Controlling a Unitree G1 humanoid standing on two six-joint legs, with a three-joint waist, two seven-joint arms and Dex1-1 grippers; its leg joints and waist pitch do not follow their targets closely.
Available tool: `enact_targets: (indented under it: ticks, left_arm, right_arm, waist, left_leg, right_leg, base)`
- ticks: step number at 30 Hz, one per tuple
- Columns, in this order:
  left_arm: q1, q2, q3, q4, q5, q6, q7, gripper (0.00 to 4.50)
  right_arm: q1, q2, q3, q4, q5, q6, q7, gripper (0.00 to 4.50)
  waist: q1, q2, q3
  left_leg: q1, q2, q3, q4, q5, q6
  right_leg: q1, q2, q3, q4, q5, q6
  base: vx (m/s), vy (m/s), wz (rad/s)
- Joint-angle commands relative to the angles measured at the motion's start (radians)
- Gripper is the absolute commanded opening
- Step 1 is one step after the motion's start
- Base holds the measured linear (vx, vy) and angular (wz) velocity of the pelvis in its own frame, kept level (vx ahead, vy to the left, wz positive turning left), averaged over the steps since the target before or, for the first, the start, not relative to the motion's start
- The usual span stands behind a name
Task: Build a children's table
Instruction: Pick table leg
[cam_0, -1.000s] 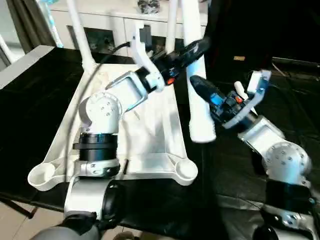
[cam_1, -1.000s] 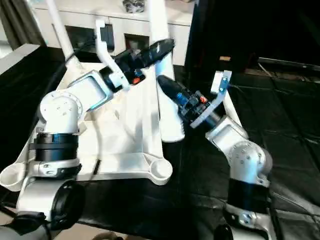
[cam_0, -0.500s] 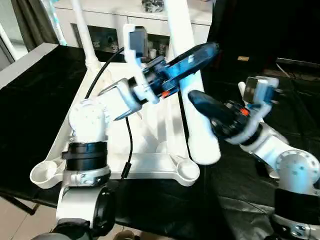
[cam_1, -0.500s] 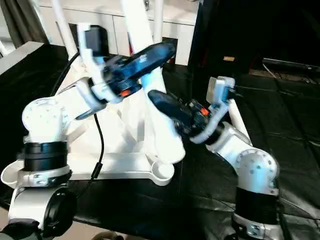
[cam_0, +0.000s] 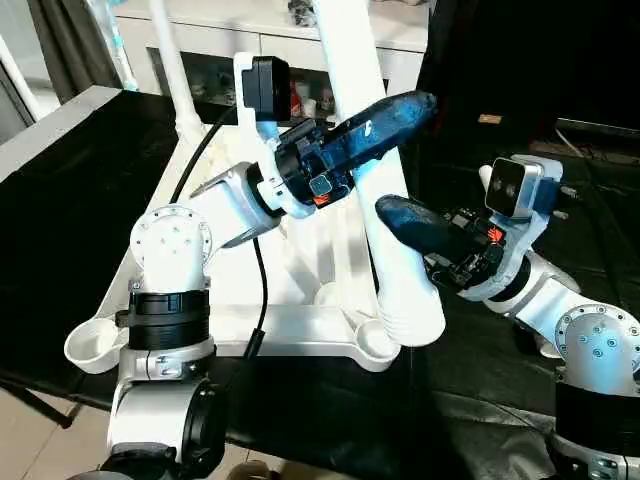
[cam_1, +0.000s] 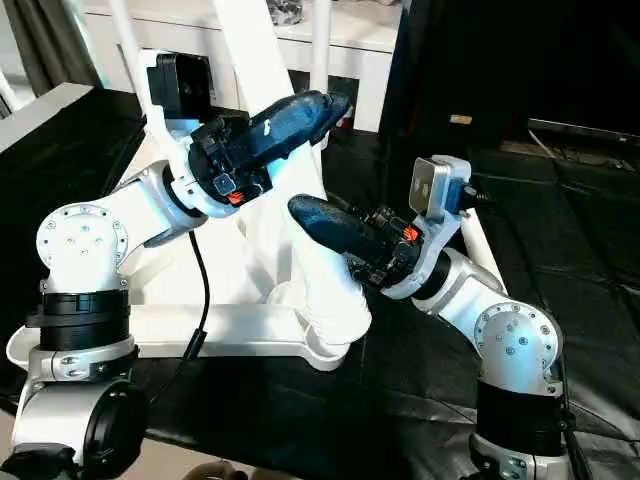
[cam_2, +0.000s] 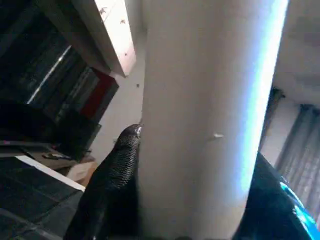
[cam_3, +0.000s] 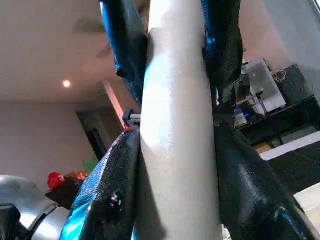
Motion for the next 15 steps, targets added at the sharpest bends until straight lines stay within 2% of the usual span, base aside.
enact_targets:
  ticks: [1,2,3,8,9,10,11,13,15]
  left_arm:
    - [-0.015,-0.012,0.002,-0.026,-0.021,-0.009,-0.002,1.92]
    - [-0.016,-0.013,0.005,-0.023,-0.02,-0.011,0.004,1.88]
    - [-0.017,-0.015,0.006,-0.019,-0.013,-0.017,0.013,1.88]
    - [-0.032,-0.013,0.003,-0.002,0.06,-0.072,0.079,1.85]
    - [-0.039,-0.008,0.002,0.008,0.079,-0.09,0.097,1.85]
    - [-0.049,0.005,-0.006,0.021,0.114,-0.111,0.118,1.85]
    - [-0.049,0.005,-0.006,0.021,0.114,-0.111,0.118,1.85]
    - [-0.066,0.037,-0.034,0.043,0.188,-0.148,0.145,1.85]
    - [-0.082,0.074,-0.076,0.062,0.263,-0.182,0.154,1.85]
  right_arm:
    - [0.002,-0.019,-0.005,0.04,-0.053,-0.016,-0.054,1.82]
    - [0.0,-0.019,-0.005,0.044,-0.057,-0.019,-0.058,1.82]
    - [-0.004,-0.018,-0.004,0.05,-0.065,-0.026,-0.07,2.38]
    - [-0.033,-0.014,-0.02,0.099,-0.055,-0.007,-0.147,2.71]
    - [-0.037,-0.016,-0.017,0.106,-0.075,-0.02,-0.159,2.95]
    - [-0.038,-0.022,-0.009,0.105,-0.101,-0.036,-0.165,2.99]
    - [-0.038,-0.022,-0.009,0.105,-0.101,-0.036,-0.165,3.05]
    - [-0.039,-0.028,0.004,0.092,-0.164,-0.095,-0.18,3.3]
    - [-0.04,-0.037,0.012,0.077,-0.216,-0.139,-0.205,3.39]
  waist:
    - [0.0,0.0,-0.07]
    - [0.0,-0.001,-0.07]
    - [0.0,-0.001,-0.071]
    - [-0.003,0.0,-0.07]
    - [-0.002,-0.001,-0.07]
    - [-0.003,-0.002,-0.071]
    - [-0.003,-0.001,-0.072]
    - [-0.001,-0.001,-0.072]
    - [-0.002,-0.008,-0.072]
  left_leg:
    - [0.012,0.062,-0.024,-0.069,-0.073,-0.007]
    - [0.011,0.062,-0.024,-0.069,-0.07,-0.006]
    - [0.011,0.062,-0.024,-0.069,-0.064,-0.005]
    - [0.014,0.062,-0.024,-0.069,-0.072,-0.008]
    - [0.014,0.062,-0.024,-0.07,-0.071,-0.011]
    - [0.014,0.063,-0.025,-0.07,-0.068,-0.013]
    - [0.014,0.062,-0.024,-0.07,-0.063,-0.016]
    - [0.014,0.062,-0.025,-0.071,-0.06,-0.02]
    - [0.014,0.062,-0.026,-0.073,-0.055,-0.021]
  right_leg:
    - [0.058,-0.096,0.057,-0.085,-0.103,-0.157]
    - [0.06,-0.096,0.056,-0.084,-0.098,-0.158]
    - [0.059,-0.095,0.056,-0.083,-0.088,-0.159]
    - [0.059,-0.095,0.056,-0.086,-0.101,-0.156]
    - [0.059,-0.095,0.056,-0.086,-0.103,-0.151]
    - [0.059,-0.095,0.056,-0.085,-0.099,-0.149]
    - [0.058,-0.093,0.057,-0.085,-0.093,-0.138]
    - [0.058,-0.093,0.057,-0.084,-0.087,-0.124]
    - [0.059,-0.094,0.056,-0.083,-0.085,-0.113]
  base:
    - [0.0,0.0,0.0]
    - [0.0,0.0,0.0]
    - [0.0,0.0,0.0]
    - [0.0,0.0,0.0]
    - [0.0,0.0,0.0]
    - [0.0,0.0,0.0]
    - [0.0,0.0,0.0]
    - [0.0,0.0,0.0]
    - [0.0,0.0,0.0]
